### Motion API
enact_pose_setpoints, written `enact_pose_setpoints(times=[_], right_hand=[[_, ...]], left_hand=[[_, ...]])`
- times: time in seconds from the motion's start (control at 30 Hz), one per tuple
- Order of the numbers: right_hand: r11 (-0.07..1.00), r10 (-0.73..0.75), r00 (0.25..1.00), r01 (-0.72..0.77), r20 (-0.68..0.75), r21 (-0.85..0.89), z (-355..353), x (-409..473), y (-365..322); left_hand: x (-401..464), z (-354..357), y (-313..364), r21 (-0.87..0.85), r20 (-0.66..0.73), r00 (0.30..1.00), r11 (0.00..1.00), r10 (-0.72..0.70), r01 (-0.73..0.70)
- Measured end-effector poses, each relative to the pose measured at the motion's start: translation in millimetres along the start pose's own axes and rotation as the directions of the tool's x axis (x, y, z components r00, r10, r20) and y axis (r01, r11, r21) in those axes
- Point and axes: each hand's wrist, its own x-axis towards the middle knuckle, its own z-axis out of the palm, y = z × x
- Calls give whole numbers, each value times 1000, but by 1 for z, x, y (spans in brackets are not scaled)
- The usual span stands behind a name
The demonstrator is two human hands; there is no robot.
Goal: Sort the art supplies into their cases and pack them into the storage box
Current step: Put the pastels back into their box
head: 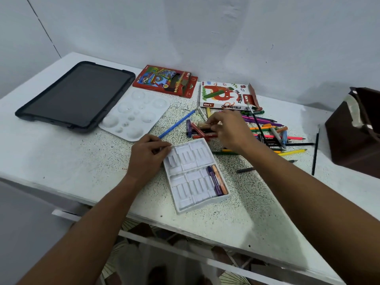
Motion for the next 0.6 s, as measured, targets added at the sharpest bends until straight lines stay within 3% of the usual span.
enact_pose_setpoints(times=[0.1,0.2,0.37,0.6], right_hand=[[941,-325,946,325,8,-91,-9,-25,13],[848,-508,857,515,88,-123,-7,-53,17],[756,-587,764,636,269,-156,2,-82,18],[747,-593,740,653,318,-127,2,-93,19]], left_hand=[[0,1,-1,5,2,1000,1000,-2,2],[0,1,-2,9,-2,1000,1000,1,-1],[0,1,-2,11,-8,1000,1000,-2,2],[-2,0,1,27,-12,1000,1000,10,-9]])
